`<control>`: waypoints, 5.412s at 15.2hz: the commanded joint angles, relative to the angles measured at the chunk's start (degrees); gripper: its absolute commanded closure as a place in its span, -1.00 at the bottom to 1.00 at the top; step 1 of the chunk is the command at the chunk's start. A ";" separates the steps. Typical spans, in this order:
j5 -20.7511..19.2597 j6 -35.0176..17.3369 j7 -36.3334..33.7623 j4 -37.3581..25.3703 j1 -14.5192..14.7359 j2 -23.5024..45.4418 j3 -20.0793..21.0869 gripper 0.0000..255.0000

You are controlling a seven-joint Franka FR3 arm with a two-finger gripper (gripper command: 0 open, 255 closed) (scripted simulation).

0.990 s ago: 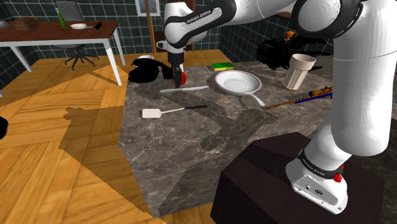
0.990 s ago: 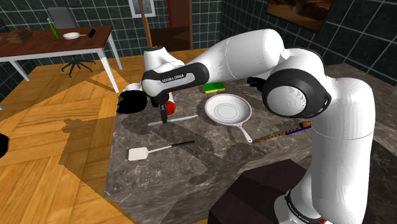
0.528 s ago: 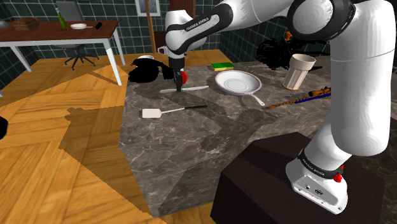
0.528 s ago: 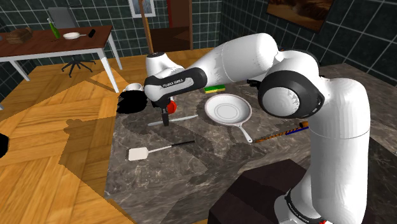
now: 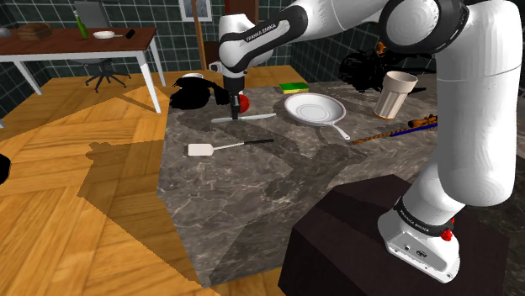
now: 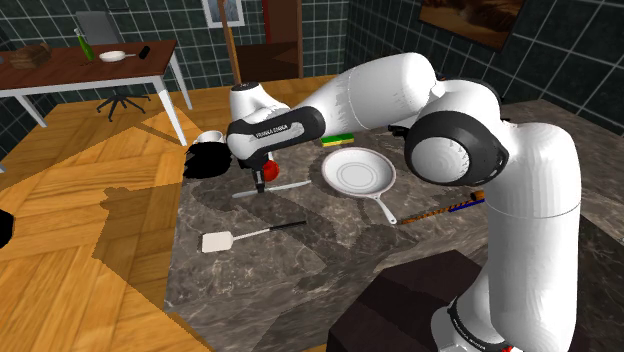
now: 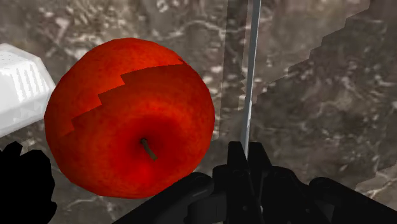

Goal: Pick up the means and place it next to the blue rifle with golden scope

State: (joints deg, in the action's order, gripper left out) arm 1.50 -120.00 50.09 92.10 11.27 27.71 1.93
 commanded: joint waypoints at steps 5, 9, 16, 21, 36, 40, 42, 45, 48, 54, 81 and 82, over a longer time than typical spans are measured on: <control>0.00 -0.19 0.10 0.41 -0.11 -0.04 -0.07 1.00; -0.01 2.34 0.03 -0.95 -0.12 -1.22 -0.06 1.00; -0.01 6.96 -0.10 -3.91 -0.14 -2.88 -0.05 1.00; -0.02 10.41 -0.20 -6.50 -0.14 -3.73 -0.04 1.00; -0.09 21.70 -0.54 -17.26 -0.12 -4.28 -0.02 1.00; 0.25 18.23 0.43 -5.37 -0.83 -12.66 -0.23 1.00; 0.45 16.34 1.12 1.59 -1.25 -17.71 -0.43 1.00; 0.68 14.26 2.20 10.83 -1.82 -24.83 -0.82 1.00; 0.80 12.92 3.32 19.02 -2.36 -31.65 -1.33 1.00; 0.53 12.25 5.60 33.11 -3.38 -44.97 -2.68 1.00; -6.50 20.12 14.11 68.28 -10.10 -87.86 -10.02 1.00; -6.59 19.37 14.13 69.05 -10.15 -87.88 -10.11 1.00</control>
State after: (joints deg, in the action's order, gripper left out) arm -4.97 -99.76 64.19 160.33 1.18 -60.19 -8.06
